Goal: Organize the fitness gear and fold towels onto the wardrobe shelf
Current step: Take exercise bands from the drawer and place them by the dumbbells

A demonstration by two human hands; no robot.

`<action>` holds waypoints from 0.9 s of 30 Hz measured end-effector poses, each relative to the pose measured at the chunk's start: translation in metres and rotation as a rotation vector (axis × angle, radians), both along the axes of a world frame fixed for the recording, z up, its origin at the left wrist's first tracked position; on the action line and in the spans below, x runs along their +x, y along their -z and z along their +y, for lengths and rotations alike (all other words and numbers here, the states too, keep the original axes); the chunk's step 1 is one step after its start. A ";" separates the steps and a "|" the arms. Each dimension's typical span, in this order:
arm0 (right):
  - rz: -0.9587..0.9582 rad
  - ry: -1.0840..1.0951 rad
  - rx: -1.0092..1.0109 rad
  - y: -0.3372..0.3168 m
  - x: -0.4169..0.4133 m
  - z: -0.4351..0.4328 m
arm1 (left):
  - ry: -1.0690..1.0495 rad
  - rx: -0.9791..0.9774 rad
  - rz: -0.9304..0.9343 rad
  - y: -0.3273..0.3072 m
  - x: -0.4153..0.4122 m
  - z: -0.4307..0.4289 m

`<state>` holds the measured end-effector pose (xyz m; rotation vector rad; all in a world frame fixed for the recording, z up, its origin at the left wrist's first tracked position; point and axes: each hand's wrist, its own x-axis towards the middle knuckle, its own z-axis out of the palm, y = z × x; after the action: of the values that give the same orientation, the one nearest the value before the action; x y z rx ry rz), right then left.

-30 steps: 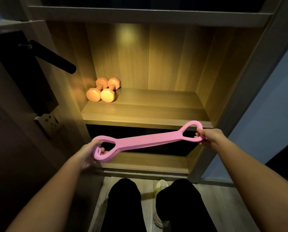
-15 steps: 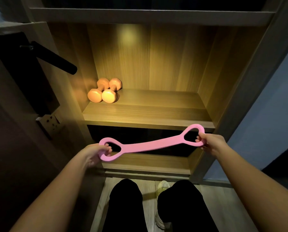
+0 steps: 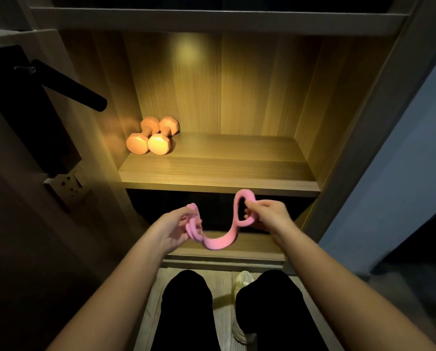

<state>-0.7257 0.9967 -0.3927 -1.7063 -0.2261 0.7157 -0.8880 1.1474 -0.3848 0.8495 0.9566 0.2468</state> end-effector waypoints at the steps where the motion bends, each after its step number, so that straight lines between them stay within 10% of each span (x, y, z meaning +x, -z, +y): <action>1: -0.010 -0.041 -0.009 0.000 -0.008 0.005 | -0.004 -0.015 -0.027 0.000 0.004 -0.007; 27: -0.404 -0.570 -0.133 0.002 -0.040 0.004 | -0.110 0.096 -0.047 0.003 0.009 -0.047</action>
<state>-0.7657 1.0008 -0.3947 -1.9211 -0.9944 0.7973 -0.8792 1.1005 -0.3876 0.8757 0.9547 0.4085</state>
